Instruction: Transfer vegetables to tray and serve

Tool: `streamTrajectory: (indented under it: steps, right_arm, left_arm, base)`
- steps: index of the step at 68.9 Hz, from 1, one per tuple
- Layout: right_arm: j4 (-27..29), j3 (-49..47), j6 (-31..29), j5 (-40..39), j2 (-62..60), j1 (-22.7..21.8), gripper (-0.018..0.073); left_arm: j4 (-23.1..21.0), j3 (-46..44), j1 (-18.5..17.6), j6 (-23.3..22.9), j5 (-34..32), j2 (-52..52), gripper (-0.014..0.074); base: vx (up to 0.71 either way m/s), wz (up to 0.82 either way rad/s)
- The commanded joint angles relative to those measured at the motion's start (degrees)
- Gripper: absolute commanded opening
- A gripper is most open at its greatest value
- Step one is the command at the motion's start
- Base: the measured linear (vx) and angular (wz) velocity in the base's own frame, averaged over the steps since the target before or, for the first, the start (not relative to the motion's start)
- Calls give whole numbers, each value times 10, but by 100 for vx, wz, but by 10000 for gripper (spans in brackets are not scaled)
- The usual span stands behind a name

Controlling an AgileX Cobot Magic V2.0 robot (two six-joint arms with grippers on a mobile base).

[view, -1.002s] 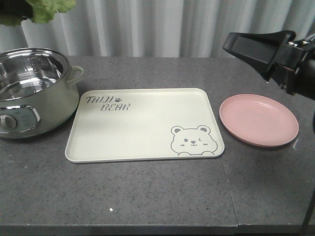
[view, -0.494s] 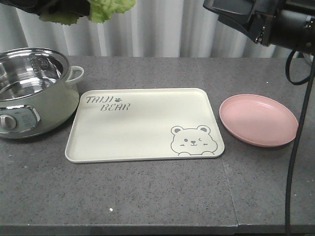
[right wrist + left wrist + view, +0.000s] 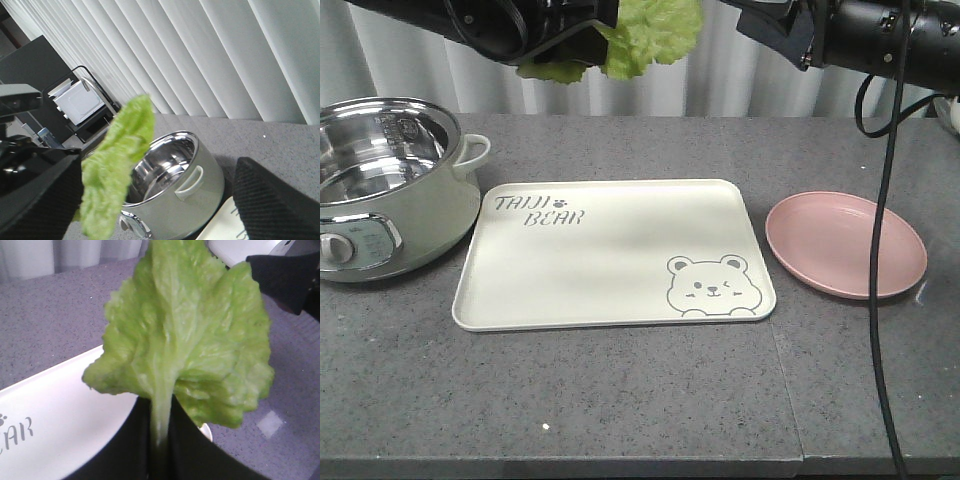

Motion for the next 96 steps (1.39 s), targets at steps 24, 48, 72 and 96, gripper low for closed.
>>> streamTrajectory:
  steps: [24, 48, 72, 96]
  right_arm:
    - [62, -23, -27, -38, 1, 77, 592]
    - [62, -23, -41, -56, 2, 106, 566]
    - [62, -23, -42, -72, 2, 106, 34]
    - [62, -23, -45, -83, 2, 105, -7]
  left_arm:
    - [-18, -15, -3, 1, -57, -18, -8]
    - [-19, -15, -3, 1, -52, -6, -8]
    - [-19, -15, -3, 1, -35, -6, -7]
    - [-19, -15, -3, 1, -29, -9, 197]
  base:
    - [0, 0]
    - [0, 0]
    - [0, 0]
    - [0, 0]
